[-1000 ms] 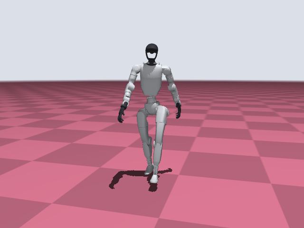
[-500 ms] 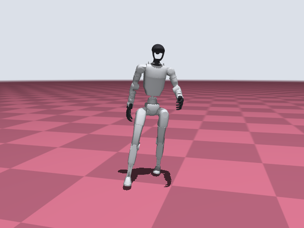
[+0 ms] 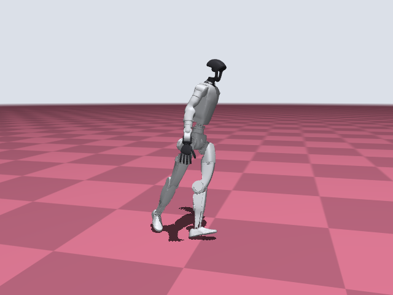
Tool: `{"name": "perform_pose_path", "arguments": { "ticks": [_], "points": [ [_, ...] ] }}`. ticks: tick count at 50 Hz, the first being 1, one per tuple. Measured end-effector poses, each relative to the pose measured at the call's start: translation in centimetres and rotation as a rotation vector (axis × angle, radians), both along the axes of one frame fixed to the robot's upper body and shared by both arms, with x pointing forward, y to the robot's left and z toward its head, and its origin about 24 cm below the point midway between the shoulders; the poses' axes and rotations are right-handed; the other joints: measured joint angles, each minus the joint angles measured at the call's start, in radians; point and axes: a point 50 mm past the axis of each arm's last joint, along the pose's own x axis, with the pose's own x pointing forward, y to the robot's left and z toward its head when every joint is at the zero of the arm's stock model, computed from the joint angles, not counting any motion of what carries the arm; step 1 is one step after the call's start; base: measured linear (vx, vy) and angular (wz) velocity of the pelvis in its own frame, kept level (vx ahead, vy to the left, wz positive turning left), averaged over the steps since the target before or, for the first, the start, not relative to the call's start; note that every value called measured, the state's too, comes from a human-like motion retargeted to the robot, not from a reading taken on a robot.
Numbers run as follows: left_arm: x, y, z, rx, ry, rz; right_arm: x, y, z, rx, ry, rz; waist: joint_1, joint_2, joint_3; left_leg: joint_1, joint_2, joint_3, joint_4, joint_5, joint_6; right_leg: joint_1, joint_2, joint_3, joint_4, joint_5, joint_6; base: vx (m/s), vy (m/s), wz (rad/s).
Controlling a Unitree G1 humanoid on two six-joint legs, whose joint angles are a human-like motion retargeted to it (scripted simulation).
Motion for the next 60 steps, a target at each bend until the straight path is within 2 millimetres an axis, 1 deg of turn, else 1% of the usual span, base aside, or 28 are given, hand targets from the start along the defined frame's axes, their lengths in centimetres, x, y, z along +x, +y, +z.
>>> {"name": "perform_pose_path", "arguments": {
  "ticks": [2,3,5,7,8,10,12,13,15,17,20,22,25,27,29,31,33,35,38,40,43,45,47,49,53,55,58,60],
  "points": [
    [-2.5,-0.7,0.3,-0.023,0.076,0.088,-0.1,-0.1,0.0,0.025,0.016,0.004,0.016,0.013,-0.031,0.051,0.036,-0.013,0.000,-0.023,0.040,-0.064,0.000,0.048,0.211,0.104,-0.013,0.82,-0.08,0.36],
    [-3.0,-1.0,0.3,-0.038,0.100,0.113,-0.3,0.0,-0.1,0.042,0.032,0.012,0.026,0.011,-0.054,0.068,0.048,-0.036,0.000,-0.045,0.072,-0.148,-0.009,0.100,0.367,0.173,-0.002,0.74,-0.04,0.64],
    [-1.9,-1.0,0.0,-0.042,0.100,0.116,-1.2,0.7,-0.6,0.073,0.063,0.000,0.033,-0.007,-0.097,0.087,0.051,-0.120,0.000,-0.068,0.116,-0.354,0.041,0.282,0.644,0.276,0.072,0.66,-0.04,1.37],
    [2.4,-0.1,-0.9,-0.007,0.014,0.029,-2.8,1.7,-1.3,0.104,0.090,-0.046,0.017,-0.014,-0.107,0.099,0.046,-0.246,0.046,-0.087,0.118,-0.504,0.116,0.403,0.817,0.220,0.122,0.61,-0.04,2.77],
    [5.4,0.4,-1.2,0.015,-0.055,-0.039,-3.7,2.3,-1.7,0.120,0.107,-0.071,0.006,-0.012,-0.102,0.114,0.039,-0.316,0.068,-0.093,0.113,-0.552,0.097,0.393,0.876,0.163,0.095,0.59,0.00,3.61],
    [12.8,0.4,-1.2,0.051,-0.240,-0.225,-5.6,3.7,-2.5,0.156,0.141,-0.114,-0.030,-0.002,-0.078,0.151,0.015,-0.475,0.106,-0.088,0.102,-0.613,-0.021,0.298,0.947,0.049,-0.019,0.55,0.01,4.38],
    [21.1,-1.0,0.2,0.072,-0.467,-0.483,-6.8,5.2,-3.0,0.193,0.161,-0.135,-0.092,0.014,-0.048,0.185,-0.003,-0.645,0.136,-0.068,0.076,-0.638,-0.104,0.229,0.935,-0.081,-0.109,0.48,-0.08,5.25],
    [24.9,-2.3,1.5,0.084,-0.582,-0.622,-7.2,5.9,-3.2,0.208,0.167,-0.141,-0.128,0.022,-0.035,0.200,-0.007,-0.726,0.148,-0.056,0.060,-0.646,-0.118,0.219,0.901,-0.138,-0.131,0.44,-0.17,5.46],
    [31.0,-5.6,4.7,0.105,-0.806,-0.878,-8.1,7.0,-3.6,0.225,0.178,-0.147,-0.196,0.035,-0.020,0.228,-0.010,-0.873,0.166,-0.031,0.033,-0.658,-0.113,0.241,0.775,-0.194,-0.133,0.41,-0.23,5.33],
    [35.0,-9.3,8.4,0.105,-1.025,-1.061,-8.2,7.6,-3.7,0.228,0.171,-0.158,-0.264,0.032,-0.006,0.258,-0.014,-0.991,0.168,0.004,0.015,-0.636,-0.113,0.279,0.564,-0.208,-0.102,0.40,-0.30,5.01],
    [37.8,-13.9,13.1,0.016,-1.289,-1.163,-7.2,7.4,-3.6,0.208,0.139,-0.177,-0.356,-0.005,0.022,0.309,-0.027,-1.047,0.161,0.059,-0.019,-0.545,-0.176,0.283,0.153,-0.229,-0.067,0.41,-0.38,4.27],
    [38.0,-15.0,14.4,-0.069,-1.363,-1.136,-6.0,6.7,-3.3,0.189,0.122,-0.175,-0.396,-0.041,0.046,0.357,-0.027,-0.995,0.158,0.079,-0.036,-0.488,-0.221,0.279,-0.061,-0.255,-0.020,0.46,-0.46,3.19],
    [36.8,-14.4,13.8,-0.162,-1.344,-1.038,-4.4,5.5,-2.9,0.164,0.108,-0.142,-0.417,-0.084,0.064,0.423,-0.012,-0.862,0.172,0.079,-0.008,-0.439,-0.241,0.365,-0.179,-0.224,0.043,0.47,-0.49,2.06],
    [35.3,-12.5,11.7,-0.150,-1.243,-0.948,-3.3,4.6,-2.5,0.131,0.111,-0.126,-0.400,-0.114,0.068,0.436,-0.017,-0.735,0.232,0.077,0.068,-0.398,-0.259,0.372,-0.163,-0.167,0.043,0.48,-0.50,1.19],
    [33.2,-9.9,8.8,-0.095,-1.082,-0.874,-2.2,3.9,-2.3,0.094,0.122,-0.107,-0.383,-0.153,0.065,0.383,-0.027,-0.570,0.391,0.061,0.175,-0.356,-0.294,0.316,-0.136,-0.140,0.033,0.48,-0.50,1.13],
    [29.9,-7.3,5.7,-0.060,-0.890,-0.816,-0.9,3.4,-2.0,0.066,0.117,-0.080,-0.387,-0.177,0.022,0.203,-0.016,-0.429,0.675,0.027,0.280,-0.353,-0.315,0.252,-0.110,-0.152,0.025,0.41,-0.45,1.58],
    [26.0,-5.0,3.2,-0.064,-0.718,-0.728,0.7,3.0,-1.6,0.043,0.085,-0.051,-0.378,-0.175,-0.055,-0.038,-0.044,-0.428,0.923,-0.018,0.320,-0.401,-0.309,0.204,-0.088,-0.166,0.012,0.35,-0.38,1.34],
    [22.0,-3.3,1.4,-0.082,-0.581,-0.604,2.6,2.8,-1.0,0.029,0.037,-0.026,-0.325,-0.192,-0.094,-0.193,-0.129,-0.469,1.005,-0.082,0.299,-0.426,-0.305,0.189,-0.077,-0.174,0.016,0.40,-0.32,0.41],
    [17.2,-1.3,0.2,-0.119,-0.451,-0.390,6.4,2.9,0.4,0.030,-0.066,0.026,-0.230,-0.248,-0.094,-0.288,-0.115,-0.307,0.895,-0.139,0.282,-0.419,-0.313,0.199,-0.081,-0.170,0.053,0.48,-0.28,-0.12],
    [14.7,-0.2,-0.1,-0.116,-0.394,-0.251,9.0,3.1,1.7,0.025,-0.148,0.059,-0.167,-0.280,-0.072,-0.291,-0.109,-0.222,0.709,-0.129,0.253,-0.395,-0.314,0.217,-0.089,-0.158,0.076,0.54,-0.21,-0.48],
    [12.8,0.7,-0.2,-0.064,-0.359,-0.094,12.3,3.6,3.7,0.011,-0.274,0.092,-0.075,-0.277,-0.012,-0.220,-0.091,-0.230,0.308,-0.036,0.181,-0.325,-0.262,0.251,-0.098,-0.144,0.081,0.61,-0.13,-0.80],
    [12.3,0.8,-0.5,-0.041,-0.350,-0.052,13.5,4.3,4.3,0.022,-0.342,0.107,-0.039,-0.251,0.025,-0.175,-0.041,-0.243,0.121,-0.038,0.135,-0.254,-0.210,0.262,-0.100,-0.141,0.077,0.70,-0.07,-0.68],
    [12.2,0.4,-0.9,-0.035,-0.330,-0.056,13.5,5.4,3.9,0.052,-0.354,0.108,-0.028,-0.235,0.043,-0.142,0.007,-0.239,0.035,-0.032,0.086,-0.193,-0.174,0.273,-0.090,-0.120,0.055,0.76,-0.02,-0.42],
    [12.7,-0.4,-1.4,-0.039,-0.308,-0.081,12.3,6.5,2.6,0.090,-0.315,0.097,-0.035,-0.230,0.051,-0.088,0.034,-0.221,0.003,0.010,0.070,-0.151,-0.157,0.279,-0.055,-0.069,0.012,0.80,0.05,-0.11],
    [16.1,-2.5,-2.2,-0.082,-0.288,-0.262,6.9,8.8,-1.0,0.197,-0.141,0.073,-0.088,-0.192,0.042,0.053,0.080,-0.243,0.022,-0.004,0.065,-0.195,-0.134,0.268,0.258,0.100,-0.087,0.85,0.13,0.32],
    [19.2,-3.5,-2.1,-0.077,-0.298,-0.416,3.1,9.8,-2.6,0.235,-0.028,0.057,-0.131,-0.179,0.011,0.079,0.094,-0.282,0.050,-0.045,0.069,-0.340,-0.108,0.314,0.533,0.141,-0.080,0.80,0.11,0.79],
    [25.8,-4.9,-0.7,0.014,-0.399,-0.615,-2.6,10.6,-4.2,0.249,0.134,-0.003,-0.214,-0.154,-0.011,0.118,0.105,-0.353,0.082,-0.081,0.052,-0.526,-0.026,0.382,0.762,0.045,-0.042,0.78,0.05,1.22],
    [30.9,-6.2,1.4,0.084,-0.540,-0.697,-5.7,11.0,-4.7,0.254,0.221,-0.036,-0.264,-0.136,-0.013,0.156,0.108,-0.392,0.092,-0.095,0.030,-0.612,-0.042,0.340,0.800,-0.029,-0.066,0.77,0.03,1.20]
  ]
}}
